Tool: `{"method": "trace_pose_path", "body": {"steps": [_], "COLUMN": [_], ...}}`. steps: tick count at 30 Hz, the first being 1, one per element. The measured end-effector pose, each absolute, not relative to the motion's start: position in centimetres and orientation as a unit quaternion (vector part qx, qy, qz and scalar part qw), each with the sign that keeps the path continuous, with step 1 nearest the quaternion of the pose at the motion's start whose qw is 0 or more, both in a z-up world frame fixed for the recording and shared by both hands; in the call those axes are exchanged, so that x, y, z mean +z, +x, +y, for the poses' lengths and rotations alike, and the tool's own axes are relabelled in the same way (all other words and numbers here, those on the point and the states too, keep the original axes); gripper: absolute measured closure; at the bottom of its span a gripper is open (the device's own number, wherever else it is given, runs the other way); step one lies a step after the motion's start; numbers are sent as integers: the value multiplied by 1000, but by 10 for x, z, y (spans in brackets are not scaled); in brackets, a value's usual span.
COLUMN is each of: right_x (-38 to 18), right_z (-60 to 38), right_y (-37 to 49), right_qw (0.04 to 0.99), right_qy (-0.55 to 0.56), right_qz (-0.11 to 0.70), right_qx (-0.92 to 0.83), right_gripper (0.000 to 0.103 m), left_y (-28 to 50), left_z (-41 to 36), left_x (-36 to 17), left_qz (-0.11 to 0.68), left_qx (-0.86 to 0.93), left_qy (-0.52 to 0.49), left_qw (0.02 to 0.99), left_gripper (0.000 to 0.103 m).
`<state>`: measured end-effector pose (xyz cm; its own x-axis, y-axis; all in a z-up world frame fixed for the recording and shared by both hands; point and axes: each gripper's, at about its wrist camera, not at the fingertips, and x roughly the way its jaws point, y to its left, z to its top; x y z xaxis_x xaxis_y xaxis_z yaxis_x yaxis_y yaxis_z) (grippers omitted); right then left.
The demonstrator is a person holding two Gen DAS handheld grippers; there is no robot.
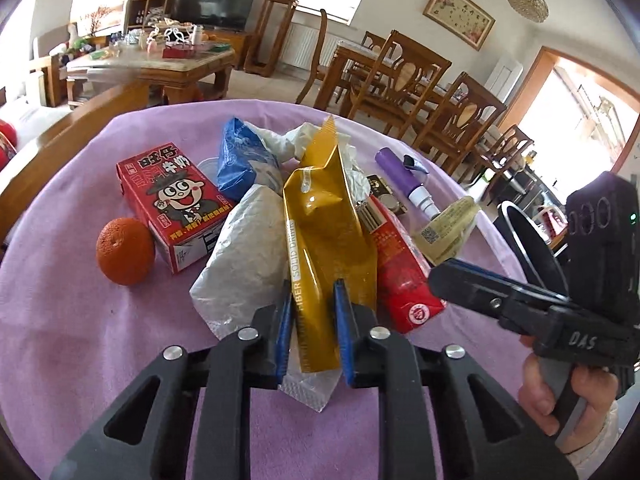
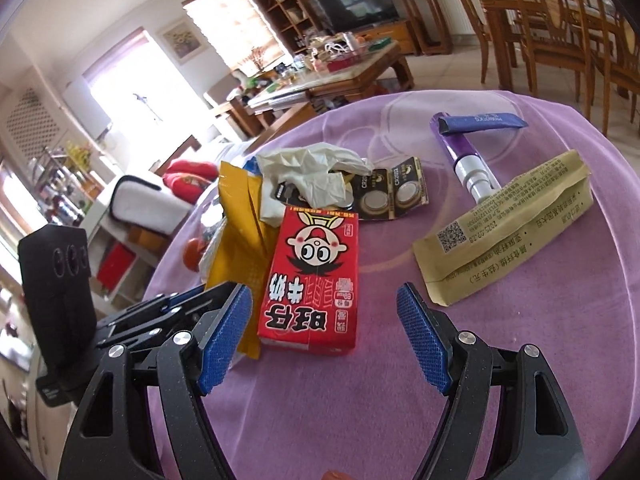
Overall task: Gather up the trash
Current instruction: 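Grasp the gold wrapper with the left tool while the right tool grasps the red milk carton, then carry the gold wrapper and red carton over the black bin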
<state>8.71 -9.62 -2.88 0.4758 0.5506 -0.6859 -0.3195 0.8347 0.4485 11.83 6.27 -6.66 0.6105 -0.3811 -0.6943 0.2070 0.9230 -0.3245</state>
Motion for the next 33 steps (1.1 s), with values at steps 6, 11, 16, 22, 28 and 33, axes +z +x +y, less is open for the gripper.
{"method": "trace_pose_path", "body": {"steps": [6,11,16,22,28,33], "right_x": [-41,-47,-35,-8,14,26], "right_z": [-86,-79,-88,-123,-183,-255], "right_y": [97,94,82,63,45,29], "right_qw": [847,849,858,868,886,903], "right_qy": [116,93,104,121,132,144], "right_qz": [457,457,430,399,369,347], "right_qx": [245,249,262,271,249,208], "right_gripper": [33,51,52,52,52,52], "left_y": [111,97,82,75,80,86], "left_z": [70,77,83,66,21,-36], "left_x": [-61,-52,-40,-19,-4,3], "left_qz": [396,378,355,335,323,319], "left_qx": [-179,-178,-187,-210,-237,-273], "left_qy": [-118,-128,-139,-134,-117,-94], "left_qw": [893,900,905,909,909,903], "left_gripper": [97,97,97,97,97,97]}}
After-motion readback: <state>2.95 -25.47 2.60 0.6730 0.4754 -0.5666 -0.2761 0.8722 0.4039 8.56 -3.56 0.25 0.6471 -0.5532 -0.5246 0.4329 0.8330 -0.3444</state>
